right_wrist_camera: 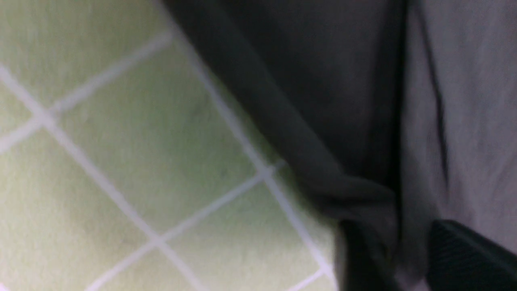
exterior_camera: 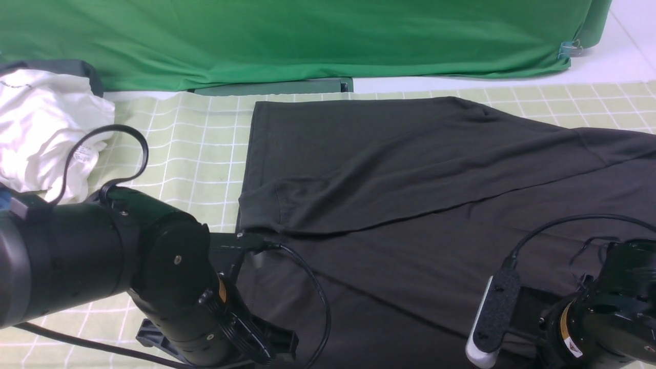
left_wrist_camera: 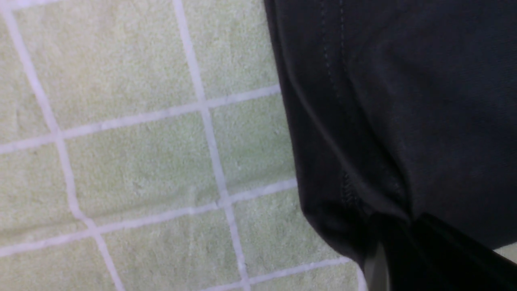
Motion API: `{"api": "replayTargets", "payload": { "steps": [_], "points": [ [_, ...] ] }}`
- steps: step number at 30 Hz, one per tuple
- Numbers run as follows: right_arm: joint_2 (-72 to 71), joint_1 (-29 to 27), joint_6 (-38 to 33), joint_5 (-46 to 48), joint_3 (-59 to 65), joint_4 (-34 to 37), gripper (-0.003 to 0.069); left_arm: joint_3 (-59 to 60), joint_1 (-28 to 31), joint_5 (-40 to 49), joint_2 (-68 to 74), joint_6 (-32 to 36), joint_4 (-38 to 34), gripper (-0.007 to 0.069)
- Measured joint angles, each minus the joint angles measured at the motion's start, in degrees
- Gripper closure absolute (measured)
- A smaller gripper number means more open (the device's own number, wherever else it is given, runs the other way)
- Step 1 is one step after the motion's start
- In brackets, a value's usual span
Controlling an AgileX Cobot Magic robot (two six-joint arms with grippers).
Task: Fold a long-sleeved shirt over a green coffee tablecloth.
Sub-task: 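Grasp the near edge of the shirt at its hem and shoulder corners, then fold the black garment in half by bringing its near edge over to the far edge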
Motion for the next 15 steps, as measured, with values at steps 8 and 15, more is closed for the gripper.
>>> {"api": "replayTargets", "payload": {
  "steps": [8,15],
  "points": [
    [-1.9,0.1,-0.2,7.3,-2.2,2.4,0.0634,1.1,0.0,0.6,-1.8,1.6,-1.2,0.06],
    [-10.6,0.1,-0.2,12.7,1.9,9.2,0.0634,6.4,-3.6,3.2,-5.6,2.5,-4.3,0.06]
  ]
}}
